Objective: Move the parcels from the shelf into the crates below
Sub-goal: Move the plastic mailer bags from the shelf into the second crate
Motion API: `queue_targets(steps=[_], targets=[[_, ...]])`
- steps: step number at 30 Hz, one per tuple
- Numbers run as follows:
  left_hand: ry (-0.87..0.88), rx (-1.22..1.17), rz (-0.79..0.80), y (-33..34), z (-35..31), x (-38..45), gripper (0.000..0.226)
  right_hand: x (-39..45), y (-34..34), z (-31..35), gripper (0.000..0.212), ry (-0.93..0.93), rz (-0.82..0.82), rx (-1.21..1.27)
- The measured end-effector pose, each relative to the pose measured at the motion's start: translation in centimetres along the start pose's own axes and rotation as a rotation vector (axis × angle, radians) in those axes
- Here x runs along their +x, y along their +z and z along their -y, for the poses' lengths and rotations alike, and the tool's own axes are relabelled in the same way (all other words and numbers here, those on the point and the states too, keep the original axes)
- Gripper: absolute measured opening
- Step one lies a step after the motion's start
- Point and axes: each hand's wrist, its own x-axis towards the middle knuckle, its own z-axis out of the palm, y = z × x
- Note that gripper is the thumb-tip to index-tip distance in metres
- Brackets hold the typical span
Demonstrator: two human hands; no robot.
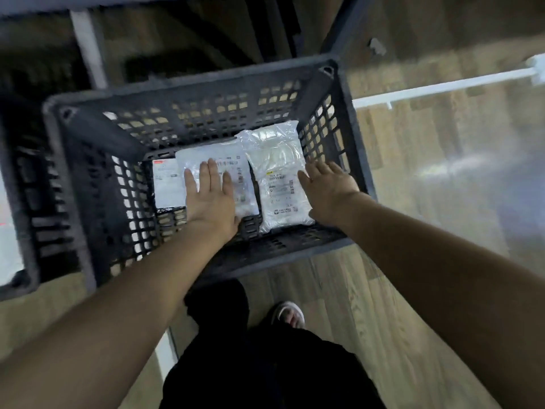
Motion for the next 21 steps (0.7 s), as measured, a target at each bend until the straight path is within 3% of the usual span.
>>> queue_targets(steps=[5,12,21], targets=[[-0.051,-0.098,-0.015,-10.2,4.3,-11.2,0.085,-11.4,-8.5,-1.1,0.080,0.016,-0.045,-0.023],[-0.112,-0.322,-0.258,-23.5,11.0,-25.1,0.072,-24.3,-21.1,-2.7,0.071,0.011,-0.150,0.024],[-0.265,-0.528,-0.518,-32.9,16.5,-38.4,0.058,-35.7,-31.8,-2.5,0.051,-0.047,-0.429,0.087]])
